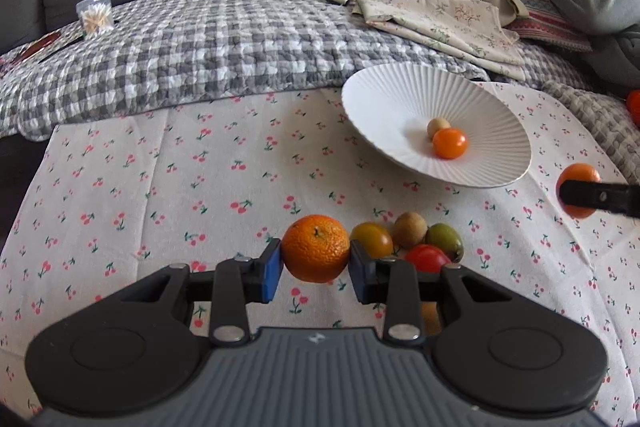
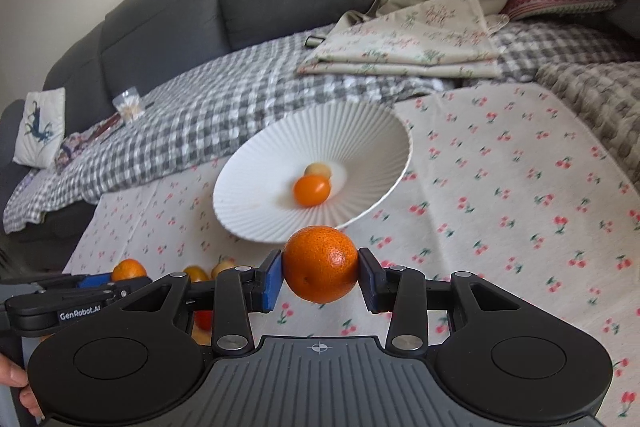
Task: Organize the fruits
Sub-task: 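Carry both citrus fruits to the white bowl and open both tools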
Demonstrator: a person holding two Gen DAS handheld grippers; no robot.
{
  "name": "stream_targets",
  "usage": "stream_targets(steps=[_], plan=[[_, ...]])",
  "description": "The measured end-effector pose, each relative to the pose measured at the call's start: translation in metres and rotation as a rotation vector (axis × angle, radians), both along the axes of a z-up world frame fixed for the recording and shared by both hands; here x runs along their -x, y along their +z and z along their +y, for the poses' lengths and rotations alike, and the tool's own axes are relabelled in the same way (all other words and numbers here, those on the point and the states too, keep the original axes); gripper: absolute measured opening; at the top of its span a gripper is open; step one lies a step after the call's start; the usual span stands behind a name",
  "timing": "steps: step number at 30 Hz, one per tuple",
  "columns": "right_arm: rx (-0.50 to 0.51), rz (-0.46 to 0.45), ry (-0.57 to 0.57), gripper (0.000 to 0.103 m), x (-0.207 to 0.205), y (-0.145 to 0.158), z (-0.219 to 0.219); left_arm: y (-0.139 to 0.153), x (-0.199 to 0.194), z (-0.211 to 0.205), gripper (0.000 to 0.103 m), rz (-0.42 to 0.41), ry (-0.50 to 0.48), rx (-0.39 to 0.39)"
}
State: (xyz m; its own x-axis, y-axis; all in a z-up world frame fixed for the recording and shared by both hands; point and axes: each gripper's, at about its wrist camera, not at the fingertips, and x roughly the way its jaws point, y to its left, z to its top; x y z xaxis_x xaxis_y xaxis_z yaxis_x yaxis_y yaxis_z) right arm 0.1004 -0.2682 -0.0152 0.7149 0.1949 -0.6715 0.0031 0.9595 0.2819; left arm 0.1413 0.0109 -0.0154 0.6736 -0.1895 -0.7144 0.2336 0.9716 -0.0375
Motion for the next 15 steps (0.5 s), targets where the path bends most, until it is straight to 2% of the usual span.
stream_targets(steps=[8, 13, 15], plan=[[0.014, -0.039, -0.065, 0.038, -0.007, 0.010, -0.024, 0.011, -0.008, -0.015, 0.033, -0.053, -0.053, 0.013], [0.015, -0.058, -0.057, 0.038, -0.019, 0.011, -0.028, 0.018, -0.016, -0.030, 0.033, -0.077, -0.092, 0.032], [0.013, -0.065, -0.054, 0.038, -0.027, 0.010, -0.029, 0.018, -0.020, -0.040, 0.033, -0.086, -0.116, 0.017]])
